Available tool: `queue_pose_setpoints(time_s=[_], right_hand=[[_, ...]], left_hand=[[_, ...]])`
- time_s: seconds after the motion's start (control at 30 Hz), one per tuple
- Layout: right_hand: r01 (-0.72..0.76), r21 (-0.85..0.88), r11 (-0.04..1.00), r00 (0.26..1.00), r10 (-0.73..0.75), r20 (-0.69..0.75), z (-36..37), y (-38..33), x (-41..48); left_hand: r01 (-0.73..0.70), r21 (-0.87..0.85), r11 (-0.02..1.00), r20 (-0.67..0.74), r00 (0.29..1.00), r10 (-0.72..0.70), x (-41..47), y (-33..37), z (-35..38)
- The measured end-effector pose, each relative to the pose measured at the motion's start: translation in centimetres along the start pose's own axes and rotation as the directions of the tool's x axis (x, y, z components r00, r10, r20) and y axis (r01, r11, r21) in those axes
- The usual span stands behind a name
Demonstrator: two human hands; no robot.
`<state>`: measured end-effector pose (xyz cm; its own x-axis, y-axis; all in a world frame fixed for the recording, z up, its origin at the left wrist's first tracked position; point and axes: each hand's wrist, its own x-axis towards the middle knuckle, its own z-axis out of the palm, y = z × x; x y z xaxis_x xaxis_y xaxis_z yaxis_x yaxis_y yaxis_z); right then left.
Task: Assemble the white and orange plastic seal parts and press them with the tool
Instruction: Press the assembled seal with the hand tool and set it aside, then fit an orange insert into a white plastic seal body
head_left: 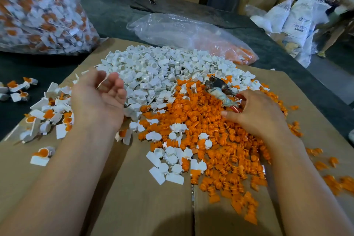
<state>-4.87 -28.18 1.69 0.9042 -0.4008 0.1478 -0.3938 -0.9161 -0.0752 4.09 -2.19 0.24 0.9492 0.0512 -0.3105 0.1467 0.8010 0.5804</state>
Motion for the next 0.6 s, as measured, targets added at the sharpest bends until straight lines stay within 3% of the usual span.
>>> queue_pose_setpoints(time_s=[0.03,0.07,0.13,0.2,0.23,0.37,0.6], right_hand=[[0.005,-0.003,1.0,1.0,-0.005,0.01,0.0,0.1,0.0],[0.011,-0.002,1.0,1.0,-0.011,0.02,0.0,0.2,0.1],[0.02,0.007,1.0,0.999,-0.02,0.039,0.0,0.4,0.1],[0.028,0.016,0.999,0.999,-0.029,0.043,0.0,0.6,0.2],[0.032,0.019,0.999,0.998,-0.033,0.044,0.0,0.6,0.2],[0.045,0.006,0.999,0.997,-0.045,0.061,0.2,0.6,0.4],[0.051,-0.006,0.999,0.996,-0.05,0.072,0.4,0.7,0.5]], left_hand=[[-0.094,0.235,0.967,0.016,0.996,0.093,-0.7,-0.3,0.4],[-0.203,0.473,0.857,0.078,0.979,0.189,-1.6,-0.5,0.9],[-0.418,0.797,0.435,0.307,0.902,0.304,-2.4,-1.2,1.1],[-0.456,0.888,0.063,0.422,0.862,0.282,-2.5,-1.6,0.9],[-0.428,0.904,-0.024,0.419,0.871,0.257,-2.6,-1.6,0.8],[-0.403,0.893,-0.201,0.435,0.887,0.155,-2.4,-2.0,0.8],[-0.36,0.819,-0.446,0.46,0.877,0.138,-2.4,-2.2,0.8]])
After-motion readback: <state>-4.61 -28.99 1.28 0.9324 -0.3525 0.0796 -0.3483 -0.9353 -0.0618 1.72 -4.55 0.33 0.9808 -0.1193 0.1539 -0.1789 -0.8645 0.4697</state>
